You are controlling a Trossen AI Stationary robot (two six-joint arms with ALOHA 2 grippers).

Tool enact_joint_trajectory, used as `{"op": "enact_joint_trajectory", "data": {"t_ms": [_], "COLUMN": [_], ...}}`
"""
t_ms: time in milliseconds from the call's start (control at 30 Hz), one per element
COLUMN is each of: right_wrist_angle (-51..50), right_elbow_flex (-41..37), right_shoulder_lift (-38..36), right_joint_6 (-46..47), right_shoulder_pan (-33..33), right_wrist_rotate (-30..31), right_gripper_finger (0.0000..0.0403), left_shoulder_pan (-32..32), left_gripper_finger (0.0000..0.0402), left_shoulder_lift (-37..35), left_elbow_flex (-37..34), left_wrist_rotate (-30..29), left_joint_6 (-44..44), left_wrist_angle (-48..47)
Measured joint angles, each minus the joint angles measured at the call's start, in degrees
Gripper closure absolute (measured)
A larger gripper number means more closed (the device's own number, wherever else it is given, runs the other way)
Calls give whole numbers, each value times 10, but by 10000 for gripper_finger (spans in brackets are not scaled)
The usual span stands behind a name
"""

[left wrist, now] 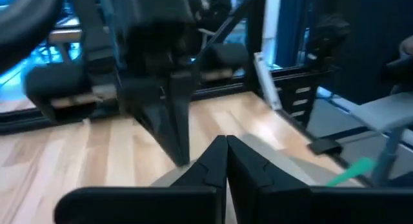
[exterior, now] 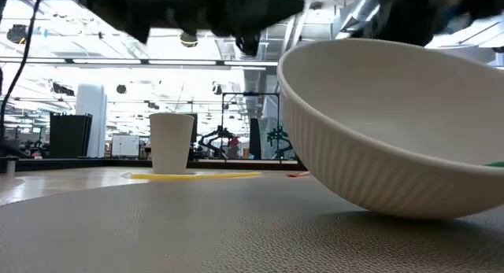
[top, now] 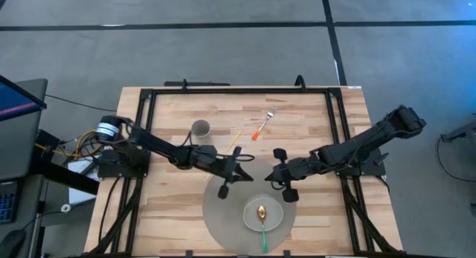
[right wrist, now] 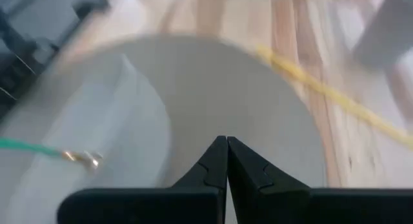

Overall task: Pick & Place Utensil
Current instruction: Adjust the white bowl on the placemat

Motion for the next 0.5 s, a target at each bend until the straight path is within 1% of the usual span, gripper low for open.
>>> {"op": "enact_joint_trajectory", "data": {"t_ms": [100,200,267,333,400,500], "right_wrist_angle": [3,23,33,44,64,61], "right_elbow_flex": [20,22,18,18,18,29], "right_shoulder_lift": [-26,-25,0,33,67,115], "right_joint_6": [-1,-26,-31,-31,-31,-19], "right_shoulder_pan": [26,57,71,70,59,43], "right_wrist_rotate": [-1,-24,-29,-31,-31,-31], "right_gripper_finger": [402,402,402,403,403,403], "left_shoulder_pan": [-11,-17,-17,-17,-17,-16], "left_gripper_finger": [394,394,394,394,394,394], "left_shoulder_lift": [-14,-14,-12,-7,-6,-6], "left_elbow_flex": [0,-1,-1,-1,-1,-1], "left_wrist_rotate": [1,0,0,0,0,-1], "left_joint_6": [4,14,14,13,13,13], "left_wrist_angle": [-20,-34,-39,-35,-39,-36]}}
